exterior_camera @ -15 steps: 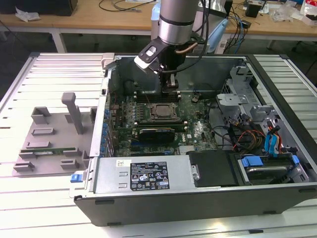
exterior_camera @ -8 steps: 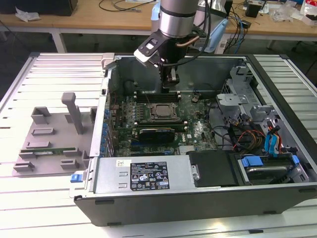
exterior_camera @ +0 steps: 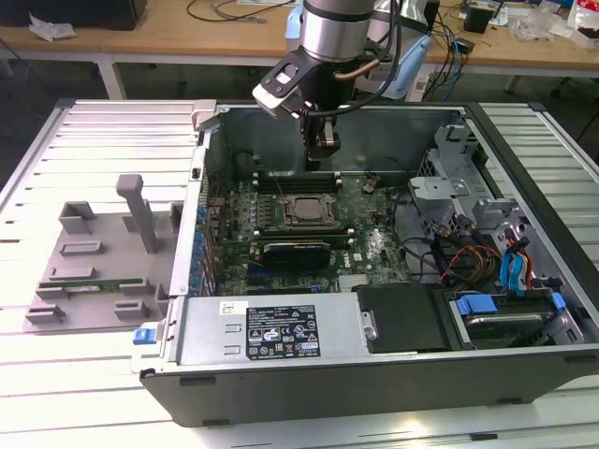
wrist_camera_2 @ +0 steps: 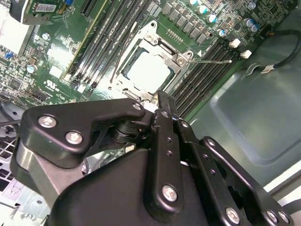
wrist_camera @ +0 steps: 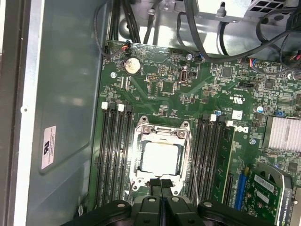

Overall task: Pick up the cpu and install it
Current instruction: 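Close the cpu cover, then install the first cpu locking lever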

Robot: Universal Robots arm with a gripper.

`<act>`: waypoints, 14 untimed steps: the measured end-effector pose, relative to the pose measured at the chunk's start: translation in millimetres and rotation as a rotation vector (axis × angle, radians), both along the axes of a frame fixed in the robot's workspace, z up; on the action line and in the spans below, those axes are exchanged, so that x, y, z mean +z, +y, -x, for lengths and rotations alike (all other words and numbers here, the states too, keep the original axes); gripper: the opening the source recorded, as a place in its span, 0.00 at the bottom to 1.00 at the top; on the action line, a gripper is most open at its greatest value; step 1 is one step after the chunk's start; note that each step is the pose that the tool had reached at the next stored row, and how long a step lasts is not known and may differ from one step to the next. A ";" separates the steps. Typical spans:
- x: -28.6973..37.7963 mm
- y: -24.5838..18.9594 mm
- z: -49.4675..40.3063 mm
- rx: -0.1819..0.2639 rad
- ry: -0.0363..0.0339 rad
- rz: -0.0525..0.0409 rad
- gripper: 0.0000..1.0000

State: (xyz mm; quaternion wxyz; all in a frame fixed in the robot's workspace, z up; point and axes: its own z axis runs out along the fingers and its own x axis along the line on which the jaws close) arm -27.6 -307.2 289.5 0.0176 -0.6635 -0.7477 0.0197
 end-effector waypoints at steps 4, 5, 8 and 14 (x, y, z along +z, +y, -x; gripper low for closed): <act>0.2 0.0 0.0 0.000 0.0000 0.0001 0.11; 0.2 0.0 0.0 0.000 0.0000 0.0001 0.11; 0.3 0.0 0.0 0.000 0.0000 0.0001 0.11; 0.4 0.0 0.0 0.118 0.0001 0.0001 0.11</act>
